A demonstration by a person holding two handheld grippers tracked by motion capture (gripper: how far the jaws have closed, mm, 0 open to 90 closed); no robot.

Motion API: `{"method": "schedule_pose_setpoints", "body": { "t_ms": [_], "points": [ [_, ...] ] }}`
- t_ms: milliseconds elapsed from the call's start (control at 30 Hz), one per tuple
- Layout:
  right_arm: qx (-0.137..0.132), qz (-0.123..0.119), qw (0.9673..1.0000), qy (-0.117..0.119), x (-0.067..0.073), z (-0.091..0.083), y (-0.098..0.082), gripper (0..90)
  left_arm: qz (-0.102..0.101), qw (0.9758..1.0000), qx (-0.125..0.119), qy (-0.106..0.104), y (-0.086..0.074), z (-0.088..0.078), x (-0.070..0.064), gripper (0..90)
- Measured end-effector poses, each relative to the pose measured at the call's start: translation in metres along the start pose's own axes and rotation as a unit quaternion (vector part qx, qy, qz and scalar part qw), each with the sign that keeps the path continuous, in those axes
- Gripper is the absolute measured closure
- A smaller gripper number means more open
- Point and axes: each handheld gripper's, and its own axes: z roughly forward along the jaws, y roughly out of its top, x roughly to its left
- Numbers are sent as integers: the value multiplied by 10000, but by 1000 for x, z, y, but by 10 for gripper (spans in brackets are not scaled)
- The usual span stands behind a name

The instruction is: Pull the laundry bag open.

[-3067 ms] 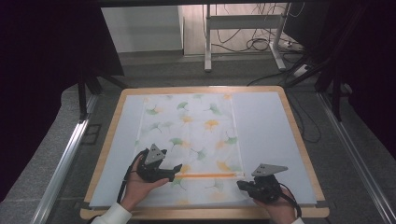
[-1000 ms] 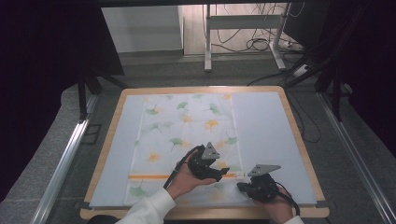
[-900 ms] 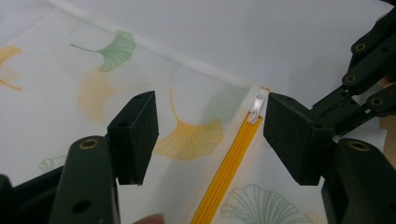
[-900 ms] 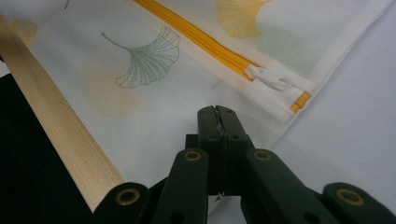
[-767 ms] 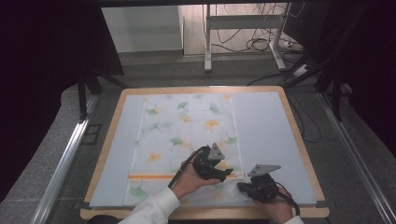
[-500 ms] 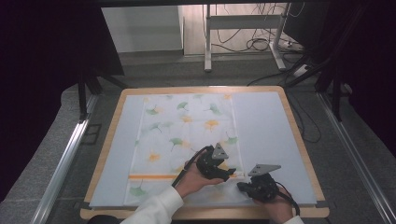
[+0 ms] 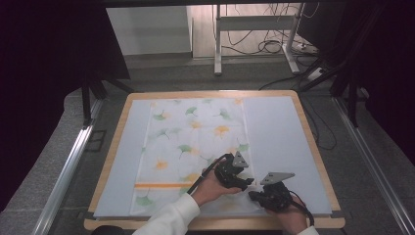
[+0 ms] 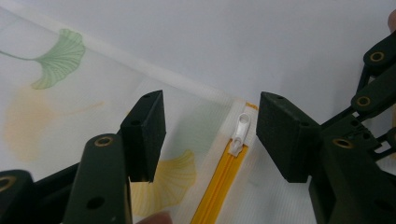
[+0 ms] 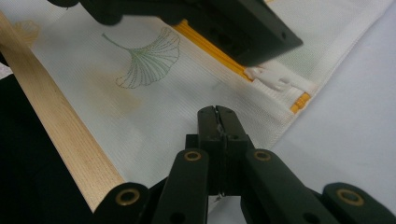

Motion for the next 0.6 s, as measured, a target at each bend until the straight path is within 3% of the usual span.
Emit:
{"method": "schedule_pose_setpoints", "body": {
  "t_ms": [467, 600],
  "points": [
    [2, 15, 10000, 7, 0, 0, 0, 887, 19, 9996, 268, -108, 0, 15, -3, 493],
    [6, 14, 10000, 25, -1, 0, 0, 887, 2, 9995, 261, -185, 0, 16, -2, 569]
  ]
}}
